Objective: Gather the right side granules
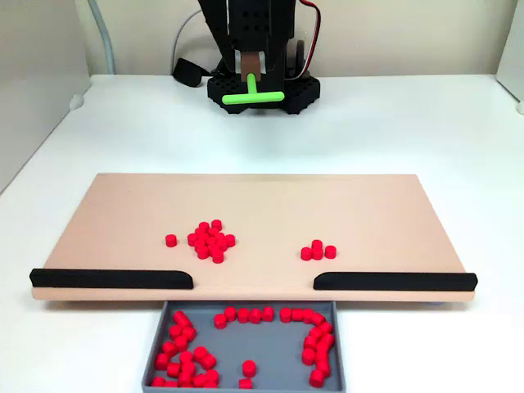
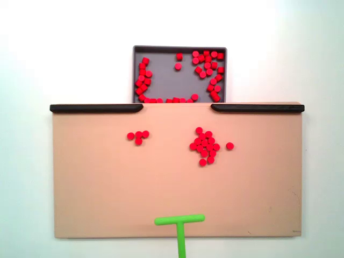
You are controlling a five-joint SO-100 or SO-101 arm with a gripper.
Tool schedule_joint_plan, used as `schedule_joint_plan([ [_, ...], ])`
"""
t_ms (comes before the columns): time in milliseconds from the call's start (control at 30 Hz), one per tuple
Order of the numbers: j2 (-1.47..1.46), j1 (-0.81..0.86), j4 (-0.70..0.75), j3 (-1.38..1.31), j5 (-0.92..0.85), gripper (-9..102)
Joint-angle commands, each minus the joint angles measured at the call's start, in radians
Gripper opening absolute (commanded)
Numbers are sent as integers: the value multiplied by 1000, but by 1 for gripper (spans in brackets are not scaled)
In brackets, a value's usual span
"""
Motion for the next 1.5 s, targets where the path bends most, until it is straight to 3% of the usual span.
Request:
schedule_joint_plan([
  [0,-51,-34,2,-32,44,0],
  [867,-37,-11,-6,-32,23,0],
  [1467,-49,-29,-6,-32,98,0],
])
